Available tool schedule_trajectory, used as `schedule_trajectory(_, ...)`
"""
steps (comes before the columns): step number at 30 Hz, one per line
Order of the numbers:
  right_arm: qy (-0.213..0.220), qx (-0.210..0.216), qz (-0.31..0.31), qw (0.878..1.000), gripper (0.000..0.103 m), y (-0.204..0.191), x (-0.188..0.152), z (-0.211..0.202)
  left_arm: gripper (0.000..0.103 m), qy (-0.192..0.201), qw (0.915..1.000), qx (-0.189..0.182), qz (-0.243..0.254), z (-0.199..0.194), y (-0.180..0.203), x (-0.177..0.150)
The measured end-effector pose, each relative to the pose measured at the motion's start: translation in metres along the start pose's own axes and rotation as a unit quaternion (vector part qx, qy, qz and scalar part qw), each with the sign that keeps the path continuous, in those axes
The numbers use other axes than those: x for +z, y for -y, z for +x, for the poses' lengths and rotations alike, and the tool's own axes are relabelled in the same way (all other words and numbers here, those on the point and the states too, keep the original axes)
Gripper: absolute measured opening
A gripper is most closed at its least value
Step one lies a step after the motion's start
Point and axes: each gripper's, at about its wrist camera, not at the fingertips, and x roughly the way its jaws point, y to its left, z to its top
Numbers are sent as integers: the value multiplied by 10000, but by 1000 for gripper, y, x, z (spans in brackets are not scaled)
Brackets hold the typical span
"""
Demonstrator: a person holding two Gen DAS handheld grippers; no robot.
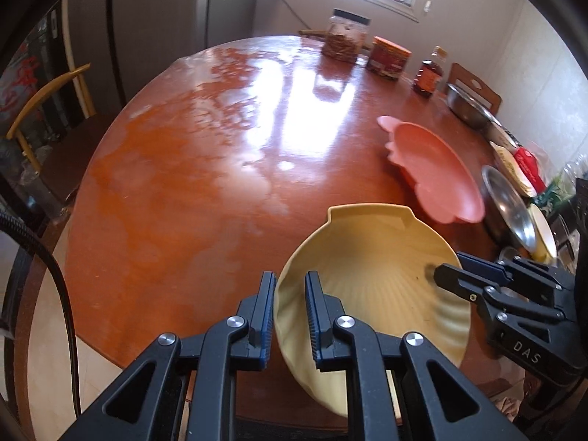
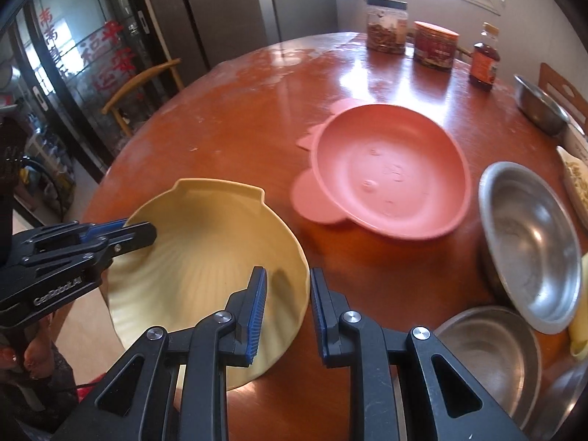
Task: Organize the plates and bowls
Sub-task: 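Lift the yellow shell plate with the left tool toward the pink bowl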
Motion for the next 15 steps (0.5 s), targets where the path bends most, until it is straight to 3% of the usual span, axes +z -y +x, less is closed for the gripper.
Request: schedule_trajectory(15,54,67,82,9999,25,-19,11,16,17,98,9997,84,-187,3,-24,13)
